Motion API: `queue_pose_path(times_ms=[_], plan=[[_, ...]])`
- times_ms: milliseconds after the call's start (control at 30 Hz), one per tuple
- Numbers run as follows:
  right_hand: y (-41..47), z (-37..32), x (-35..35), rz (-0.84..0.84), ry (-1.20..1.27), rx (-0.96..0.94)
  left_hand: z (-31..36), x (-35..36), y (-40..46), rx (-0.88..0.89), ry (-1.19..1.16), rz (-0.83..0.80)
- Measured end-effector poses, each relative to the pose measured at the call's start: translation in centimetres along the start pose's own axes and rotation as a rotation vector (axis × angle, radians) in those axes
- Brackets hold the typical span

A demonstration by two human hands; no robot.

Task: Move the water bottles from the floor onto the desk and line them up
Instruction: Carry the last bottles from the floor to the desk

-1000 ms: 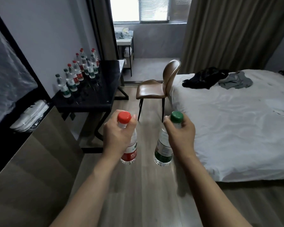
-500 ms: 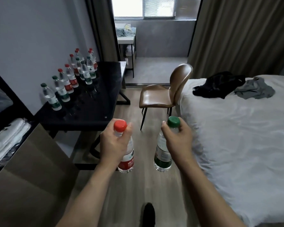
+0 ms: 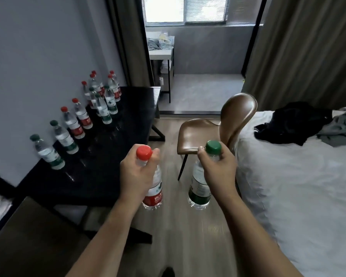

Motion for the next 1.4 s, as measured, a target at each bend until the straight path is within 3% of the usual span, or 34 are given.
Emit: queue_pose_path(times_ms=[400, 667, 800, 1000, 1400], plan=[[21.3, 5.9, 9.9, 0.023, -0.068, -0.04, -6.9, 9.2, 21.7, 0.06, -0.035, -0.069], [33.0, 9.2, 12.6, 0.089, -0.223, -0.037, -10.8, 14.4, 32.9, 0.055, -0.049, -0.079], [37.7, 11.1, 14.5, 0.06, -0.102, -0.055, -13.6, 17.2, 37.0, 0.031, -0.019, -0.079], [46.4, 15.8, 17.5, -0.032, -0.067, 0.005, -17.4, 22.6, 43.9, -0.014, 0.047, -0.057], [65.1, 23.0, 22.4, -0.057, -0.028, 0.031, -22.0, 30.4, 57.9, -0.108, 0.11, 0.044]])
Point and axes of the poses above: each hand's wrist, its own y-axis towards the middle knuckle, its own x-axis out of the palm, z = x × y, the point moved 9 cm from there along y, towards the middle knuckle, and after that the axes turned 2 degrees about -z, right-handed, at the moved point
